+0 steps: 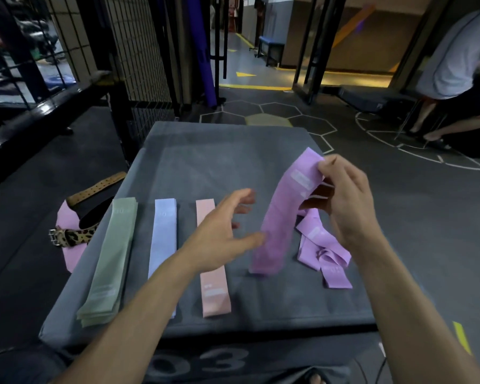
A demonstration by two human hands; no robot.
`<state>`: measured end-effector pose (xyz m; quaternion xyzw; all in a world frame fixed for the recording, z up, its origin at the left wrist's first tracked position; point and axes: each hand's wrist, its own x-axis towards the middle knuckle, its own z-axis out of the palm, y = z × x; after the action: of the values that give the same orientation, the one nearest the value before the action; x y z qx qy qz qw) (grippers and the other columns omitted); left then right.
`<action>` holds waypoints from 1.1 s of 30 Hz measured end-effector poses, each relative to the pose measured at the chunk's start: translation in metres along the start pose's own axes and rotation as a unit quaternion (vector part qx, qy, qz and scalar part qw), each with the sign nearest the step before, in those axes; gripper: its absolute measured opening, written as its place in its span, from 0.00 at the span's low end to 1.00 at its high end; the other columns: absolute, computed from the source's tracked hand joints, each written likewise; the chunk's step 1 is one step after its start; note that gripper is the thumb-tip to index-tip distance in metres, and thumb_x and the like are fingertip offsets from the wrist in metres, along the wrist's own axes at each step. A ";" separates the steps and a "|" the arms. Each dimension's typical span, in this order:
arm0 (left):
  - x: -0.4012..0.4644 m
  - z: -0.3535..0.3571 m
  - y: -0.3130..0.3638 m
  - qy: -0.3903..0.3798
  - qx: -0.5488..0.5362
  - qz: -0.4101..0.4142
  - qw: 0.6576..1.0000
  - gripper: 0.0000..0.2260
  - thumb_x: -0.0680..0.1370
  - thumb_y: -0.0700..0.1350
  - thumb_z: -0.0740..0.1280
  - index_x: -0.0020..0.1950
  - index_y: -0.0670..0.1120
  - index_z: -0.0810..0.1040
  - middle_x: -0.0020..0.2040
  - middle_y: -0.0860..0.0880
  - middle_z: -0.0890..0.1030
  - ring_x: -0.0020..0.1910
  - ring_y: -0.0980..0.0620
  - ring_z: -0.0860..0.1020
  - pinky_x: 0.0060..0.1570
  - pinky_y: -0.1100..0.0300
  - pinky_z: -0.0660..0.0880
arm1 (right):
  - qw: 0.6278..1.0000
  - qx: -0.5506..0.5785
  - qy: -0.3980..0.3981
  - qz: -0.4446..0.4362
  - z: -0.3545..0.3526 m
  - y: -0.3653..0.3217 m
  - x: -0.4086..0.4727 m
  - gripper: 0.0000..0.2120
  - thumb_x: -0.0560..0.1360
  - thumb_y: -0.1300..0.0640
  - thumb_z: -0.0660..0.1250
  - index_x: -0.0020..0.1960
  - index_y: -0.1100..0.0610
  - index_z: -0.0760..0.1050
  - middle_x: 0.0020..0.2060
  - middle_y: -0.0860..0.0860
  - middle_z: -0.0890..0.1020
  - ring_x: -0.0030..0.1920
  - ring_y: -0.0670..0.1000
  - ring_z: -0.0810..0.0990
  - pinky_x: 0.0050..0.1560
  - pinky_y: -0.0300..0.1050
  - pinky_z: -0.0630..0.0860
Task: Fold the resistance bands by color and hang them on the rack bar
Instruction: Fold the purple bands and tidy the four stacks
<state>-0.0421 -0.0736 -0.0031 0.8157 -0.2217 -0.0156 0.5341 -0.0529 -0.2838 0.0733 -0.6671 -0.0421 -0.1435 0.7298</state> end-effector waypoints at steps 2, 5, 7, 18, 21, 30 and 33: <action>-0.001 0.007 0.009 -0.031 -0.046 0.005 0.998 0.35 0.72 0.54 0.76 0.76 0.53 0.66 0.69 0.59 0.75 0.68 0.63 0.73 0.66 0.59 0.72 | 1.000 0.025 -0.008 0.017 -0.001 -0.003 -0.001 0.13 0.81 0.63 0.59 0.38 0.58 0.70 0.28 0.51 0.75 0.29 0.51 0.76 0.31 0.45 0.77; -0.001 0.017 0.023 -0.077 -0.161 -0.014 0.984 0.28 0.75 0.50 0.76 0.71 0.50 0.70 0.63 0.53 0.81 0.63 0.57 0.79 0.66 0.58 0.74 | 0.997 0.059 -0.001 0.054 -0.003 -0.002 0.001 0.14 0.80 0.62 0.61 0.35 0.55 0.72 0.29 0.51 0.72 0.30 0.51 0.73 0.33 0.46 0.75; -0.002 0.025 0.028 -0.101 -0.211 -0.029 0.972 0.22 0.75 0.43 0.74 0.68 0.45 0.74 0.57 0.48 0.83 0.56 0.55 0.81 0.61 0.60 0.76 | 0.995 0.077 0.010 0.068 -0.005 0.001 0.002 0.14 0.79 0.60 0.62 0.35 0.54 0.72 0.29 0.50 0.70 0.31 0.52 0.70 0.37 0.49 0.75; 0.003 0.028 0.025 -0.040 -0.229 -0.025 0.972 0.10 0.76 0.46 0.71 0.53 0.41 0.82 0.45 0.51 0.83 0.44 0.56 0.78 0.50 0.65 0.74 | 0.995 0.048 0.025 0.084 -0.014 0.011 -0.002 0.11 0.80 0.55 0.67 0.39 0.53 0.74 0.31 0.48 0.78 0.31 0.49 0.76 0.34 0.44 0.72; 0.005 0.023 0.021 -0.033 -0.209 -0.037 0.977 0.05 0.80 0.39 0.68 0.53 0.40 0.81 0.45 0.49 0.82 0.44 0.56 0.77 0.49 0.63 0.74 | 0.996 0.034 0.044 0.075 -0.018 0.012 -0.002 0.11 0.80 0.55 0.67 0.39 0.53 0.74 0.32 0.49 0.78 0.32 0.50 0.76 0.33 0.43 0.74; 0.001 0.012 0.019 -0.063 -0.198 -0.071 0.976 0.09 0.80 0.41 0.68 0.60 0.44 0.81 0.51 0.46 0.85 0.49 0.53 0.80 0.53 0.58 0.77 | 0.993 0.027 0.087 0.076 -0.029 0.016 -0.001 0.09 0.80 0.56 0.68 0.42 0.58 0.73 0.36 0.56 0.74 0.32 0.52 0.73 0.28 0.43 0.75; -0.004 0.006 0.019 -0.130 -0.203 -0.086 0.967 0.13 0.77 0.46 0.70 0.60 0.42 0.82 0.52 0.44 0.85 0.50 0.51 0.79 0.56 0.57 0.75 | 0.992 0.016 0.093 0.080 -0.032 0.019 -0.002 0.08 0.80 0.55 0.68 0.46 0.59 0.73 0.35 0.56 0.74 0.32 0.53 0.73 0.29 0.42 0.76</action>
<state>-0.0535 -0.0831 0.0102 0.6972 -0.2104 -0.2117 0.6518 -0.0535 -0.3141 0.0515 -0.6403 0.0766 -0.1453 0.7504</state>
